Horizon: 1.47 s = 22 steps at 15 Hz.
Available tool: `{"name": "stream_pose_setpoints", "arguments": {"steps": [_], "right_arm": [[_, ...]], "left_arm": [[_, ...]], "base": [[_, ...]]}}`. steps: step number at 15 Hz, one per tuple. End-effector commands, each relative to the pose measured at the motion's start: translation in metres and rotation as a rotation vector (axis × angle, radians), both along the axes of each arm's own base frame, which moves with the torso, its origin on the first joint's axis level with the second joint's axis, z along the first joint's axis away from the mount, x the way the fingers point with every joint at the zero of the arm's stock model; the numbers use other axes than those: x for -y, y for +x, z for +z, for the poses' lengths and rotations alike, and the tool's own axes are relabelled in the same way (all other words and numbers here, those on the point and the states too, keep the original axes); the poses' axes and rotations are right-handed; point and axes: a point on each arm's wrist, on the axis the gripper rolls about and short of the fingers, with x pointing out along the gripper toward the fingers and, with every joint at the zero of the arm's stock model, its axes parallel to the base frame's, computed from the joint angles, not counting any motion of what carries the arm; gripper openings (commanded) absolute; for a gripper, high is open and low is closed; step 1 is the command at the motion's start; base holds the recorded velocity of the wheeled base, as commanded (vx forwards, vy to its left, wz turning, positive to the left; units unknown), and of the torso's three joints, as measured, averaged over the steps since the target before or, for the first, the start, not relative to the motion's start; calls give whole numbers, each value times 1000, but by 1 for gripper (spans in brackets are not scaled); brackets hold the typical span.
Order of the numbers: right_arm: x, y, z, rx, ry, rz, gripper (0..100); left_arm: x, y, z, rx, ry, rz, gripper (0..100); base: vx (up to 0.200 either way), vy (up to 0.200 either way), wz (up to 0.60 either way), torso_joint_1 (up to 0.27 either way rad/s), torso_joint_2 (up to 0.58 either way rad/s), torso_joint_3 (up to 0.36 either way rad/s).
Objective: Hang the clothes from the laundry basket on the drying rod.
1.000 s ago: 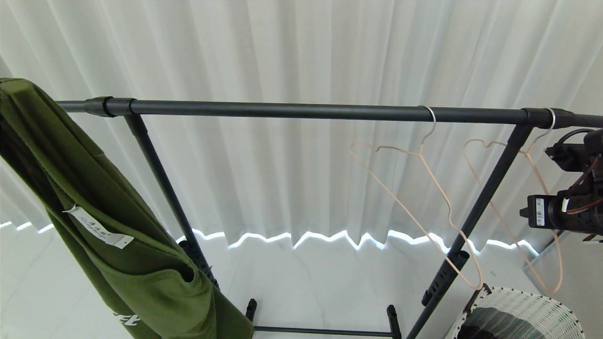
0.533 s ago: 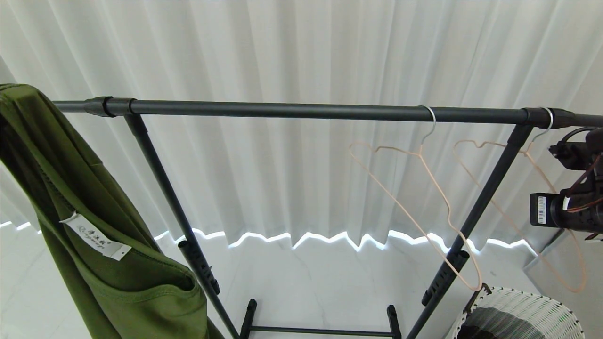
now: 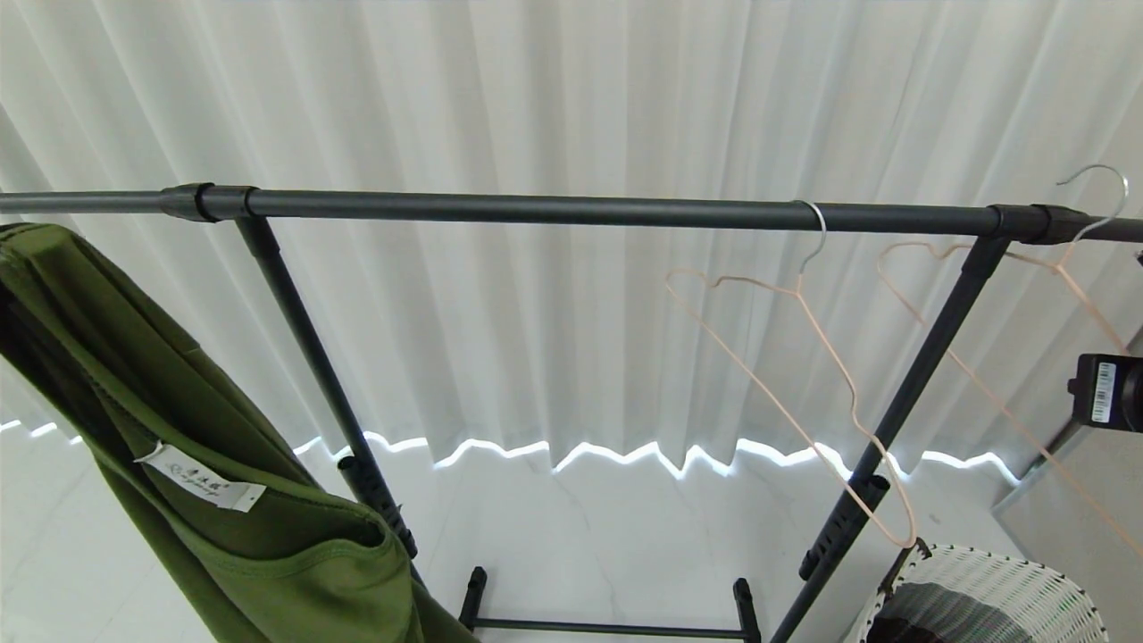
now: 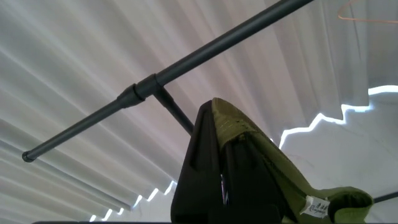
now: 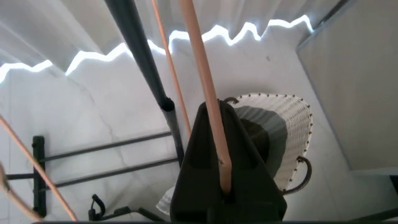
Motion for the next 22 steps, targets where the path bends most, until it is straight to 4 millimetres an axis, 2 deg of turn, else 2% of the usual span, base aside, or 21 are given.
{"name": "stream_pose_setpoints", "arguments": {"steps": [1, 4, 10, 14, 19, 22], "right_arm": [[3, -24, 9, 63, -1, 9, 0], [7, -47, 11, 97, -28, 23, 0], [10, -70, 16, 139, -76, 46, 0], [11, -74, 15, 123, -98, 64, 0], [11, -82, 19, 146, -110, 74, 0], [8, -88, 21, 166, -143, 144, 0]], "left_arm": [[-2, -2, -2, 0, -1, 0, 0], [-2, -2, -1, 2, -3, 0, 0], [-1, -1, 5, 24, -26, 5, 0], [1, 4, 1, 8, -14, 24, 0], [6, 9, -4, -13, 6, 27, 0], [7, 10, -12, -34, 27, 28, 0]], "base": [[0, 0, 0, 0, 0, 0], [0, 0, 0, 0, 0, 0], [-200, 0, 0, -2, 2, 5], [-200, 0, 0, 0, 2, 6], [0, 0, 0, 0, 0, 0], [0, 0, 0, 0, 0, 0]]}}
